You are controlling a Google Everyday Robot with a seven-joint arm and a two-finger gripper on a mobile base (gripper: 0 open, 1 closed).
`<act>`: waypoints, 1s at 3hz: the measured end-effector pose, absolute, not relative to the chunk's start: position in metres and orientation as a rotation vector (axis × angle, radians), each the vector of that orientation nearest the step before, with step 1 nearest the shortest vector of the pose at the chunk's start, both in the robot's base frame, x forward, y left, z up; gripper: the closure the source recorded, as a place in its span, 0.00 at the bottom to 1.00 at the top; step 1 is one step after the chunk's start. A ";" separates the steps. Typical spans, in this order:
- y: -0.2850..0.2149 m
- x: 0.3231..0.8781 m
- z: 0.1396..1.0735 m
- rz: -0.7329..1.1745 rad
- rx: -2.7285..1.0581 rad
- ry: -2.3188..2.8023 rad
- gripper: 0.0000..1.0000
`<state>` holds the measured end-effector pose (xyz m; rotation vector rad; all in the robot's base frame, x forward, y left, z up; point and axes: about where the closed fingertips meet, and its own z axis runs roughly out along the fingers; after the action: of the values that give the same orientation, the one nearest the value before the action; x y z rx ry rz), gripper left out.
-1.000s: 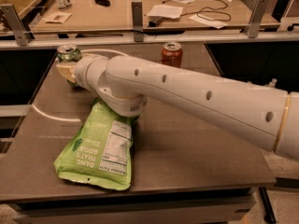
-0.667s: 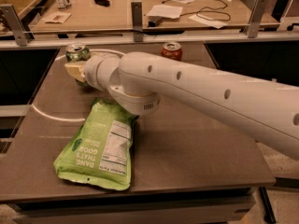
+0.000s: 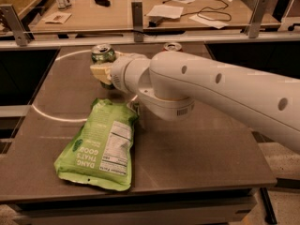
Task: Move green can near coke can
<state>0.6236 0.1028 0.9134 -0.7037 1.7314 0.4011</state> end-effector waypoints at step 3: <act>-0.015 0.597 0.905 0.120 -0.503 1.849 1.00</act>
Offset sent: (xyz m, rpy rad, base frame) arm -0.0277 -0.1414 0.0025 -0.1083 0.0312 -0.3622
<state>0.5974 -0.0155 0.9049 -0.5031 1.8493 0.1205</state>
